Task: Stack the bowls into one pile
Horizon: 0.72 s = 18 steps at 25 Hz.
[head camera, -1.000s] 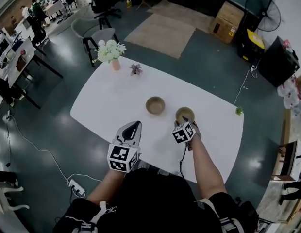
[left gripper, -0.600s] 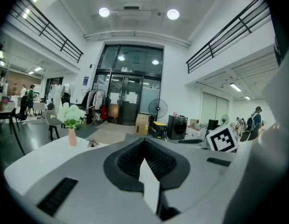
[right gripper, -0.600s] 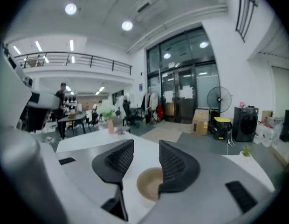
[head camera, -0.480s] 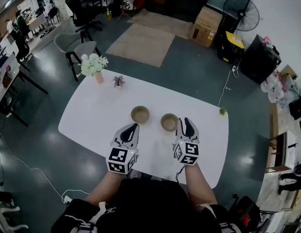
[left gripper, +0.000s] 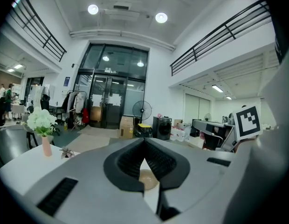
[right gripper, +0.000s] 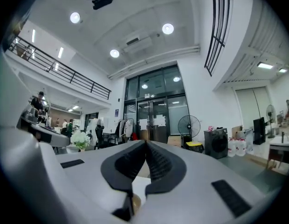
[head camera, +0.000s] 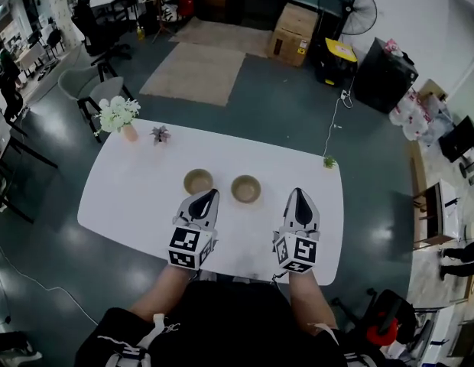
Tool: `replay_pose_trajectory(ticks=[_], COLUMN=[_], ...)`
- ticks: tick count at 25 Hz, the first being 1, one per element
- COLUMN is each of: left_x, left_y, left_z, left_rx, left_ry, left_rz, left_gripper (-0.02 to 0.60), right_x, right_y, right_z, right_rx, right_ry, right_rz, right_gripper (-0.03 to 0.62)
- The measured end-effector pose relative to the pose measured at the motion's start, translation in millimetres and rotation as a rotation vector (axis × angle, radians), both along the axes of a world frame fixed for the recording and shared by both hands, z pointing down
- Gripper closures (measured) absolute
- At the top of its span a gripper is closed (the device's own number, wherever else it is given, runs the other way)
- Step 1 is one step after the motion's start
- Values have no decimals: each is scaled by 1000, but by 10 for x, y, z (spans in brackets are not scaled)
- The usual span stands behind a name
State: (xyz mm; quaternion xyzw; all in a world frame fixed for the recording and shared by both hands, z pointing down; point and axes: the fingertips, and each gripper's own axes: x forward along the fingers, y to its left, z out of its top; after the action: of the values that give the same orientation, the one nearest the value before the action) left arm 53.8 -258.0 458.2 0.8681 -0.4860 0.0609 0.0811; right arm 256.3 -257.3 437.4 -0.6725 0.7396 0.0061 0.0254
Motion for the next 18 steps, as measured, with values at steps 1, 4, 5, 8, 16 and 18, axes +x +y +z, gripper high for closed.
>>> replay_pose_trajectory(ticks=[1,4,5,8,16,18], left_x=[55,211,264,394,299,116], left_y=[-3,-8,1,38,111,73], left_z=[-6,-1,8,45,95,145], left_rx=[1,3,3,-4,-12,-16], left_ry=[-1,-7,-11,-28,-58,-56], left_rz=[7,18,18,8,-13,-15], left_gripper=[571,571,571,571,571,571], right_x=[45,164,203,283,70,-165], right_y=[22,53,59,56,-77,-116], right_z=[23,106,135,213,298,345], right_rx=[-6,-22,-26,-38,-53,-56], right_ry=[-3,-11,-16,-33,-64,-51], right_rz=[5,10,7,-13,-74,-91], right_gripper=[579,579,579,579,579,578])
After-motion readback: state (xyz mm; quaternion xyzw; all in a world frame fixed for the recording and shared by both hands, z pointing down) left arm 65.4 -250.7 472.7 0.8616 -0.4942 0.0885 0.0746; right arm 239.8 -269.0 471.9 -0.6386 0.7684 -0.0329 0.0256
